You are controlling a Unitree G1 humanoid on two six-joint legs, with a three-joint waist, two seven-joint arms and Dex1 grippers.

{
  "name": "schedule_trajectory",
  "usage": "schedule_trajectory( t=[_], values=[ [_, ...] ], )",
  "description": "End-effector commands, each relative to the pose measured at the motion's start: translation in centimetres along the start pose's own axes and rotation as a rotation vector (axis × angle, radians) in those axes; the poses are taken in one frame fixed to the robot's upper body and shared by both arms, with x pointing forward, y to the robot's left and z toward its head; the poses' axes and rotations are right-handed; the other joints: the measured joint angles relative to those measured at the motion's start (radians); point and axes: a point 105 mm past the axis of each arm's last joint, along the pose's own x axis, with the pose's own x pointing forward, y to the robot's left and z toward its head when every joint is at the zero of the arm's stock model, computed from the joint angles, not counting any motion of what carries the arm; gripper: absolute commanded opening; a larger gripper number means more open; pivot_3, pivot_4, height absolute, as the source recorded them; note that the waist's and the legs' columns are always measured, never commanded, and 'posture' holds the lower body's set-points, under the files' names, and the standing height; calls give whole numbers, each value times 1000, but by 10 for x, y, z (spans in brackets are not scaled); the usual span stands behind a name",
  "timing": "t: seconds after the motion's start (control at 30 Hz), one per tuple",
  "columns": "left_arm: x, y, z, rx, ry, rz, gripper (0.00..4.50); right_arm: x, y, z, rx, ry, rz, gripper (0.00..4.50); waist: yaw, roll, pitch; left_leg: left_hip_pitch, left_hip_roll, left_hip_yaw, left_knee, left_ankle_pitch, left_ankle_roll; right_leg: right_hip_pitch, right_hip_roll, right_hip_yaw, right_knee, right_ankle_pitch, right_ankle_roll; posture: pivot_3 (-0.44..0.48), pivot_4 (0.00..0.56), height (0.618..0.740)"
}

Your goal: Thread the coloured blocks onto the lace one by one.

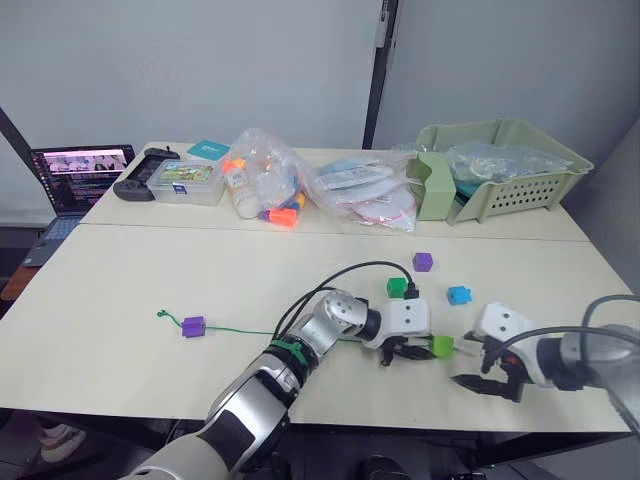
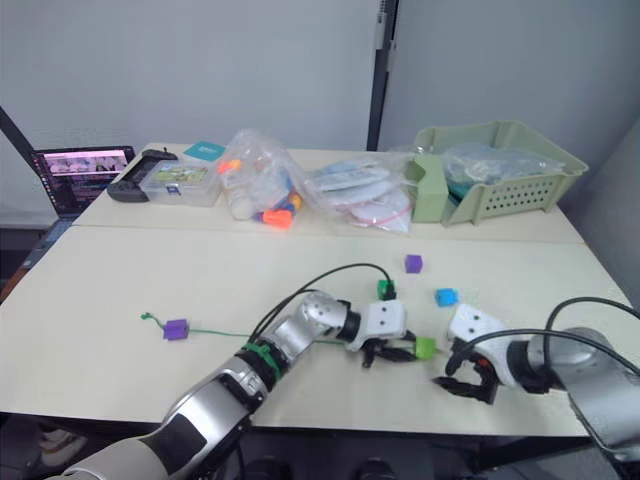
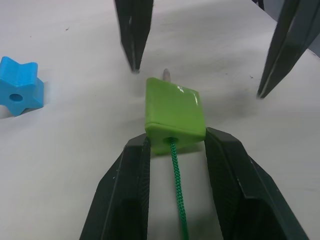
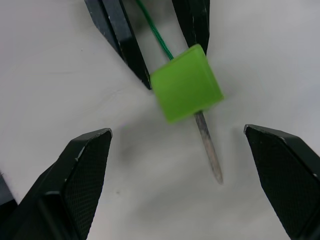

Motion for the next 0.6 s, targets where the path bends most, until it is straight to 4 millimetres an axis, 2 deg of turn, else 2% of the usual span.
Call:
schedule_trajectory(
  t=[0.03, 0.07, 0.17, 0.4, 0.43, 0.6],
  values=[
    [3, -9, -9, -9, 41, -39, 1123, 7, -10, 6, -67, 5, -11, 4500, -2, 0, 0, 0, 0, 0, 0, 0, 0, 0, 0, 0, 0, 0, 0, 0, 150, 737],
    [3, -9, -8, -9, 40, -38, 1123, 9, -13, 4, -84, 24, -13, 4500, -2, 0, 0, 0, 0, 0, 0, 0, 0, 0, 0, 0, 0, 0, 0, 0, 150, 737],
    [2, -7, -7, -9, 40, -33, 1123, 9, -19, -1, -103, 69, -11, 3681, -3, 0, 0, 0, 0, 0, 0, 0, 0, 0, 0, 0, 0, 0, 0, 0, 150, 737],
    [-4, -5, -10, -8, 52, -24, 1123, 7, -12, -9, -71, 98, 40, 1307, -3, 0, 0, 0, 0, 0, 0, 0, 0, 0, 0, 0, 0, 0, 0, 0, 150, 737],
    [-5, -5, -10, -8, 54, -23, 1123, 8, -11, -10, -64, 101, 46, 1098, -3, 0, 0, 1, 0, 0, 0, 0, 0, 1, 0, 0, 0, 0, 0, 0, 150, 737],
    [-10, -4, -11, -6, 61, -20, 1123, 8, -10, -17, -46, 115, 47, 1099, -2, 0, 0, 0, 0, 0, 0, 0, 0, 1, 0, 0, 0, 0, 0, 0, 150, 737]
  ],
)
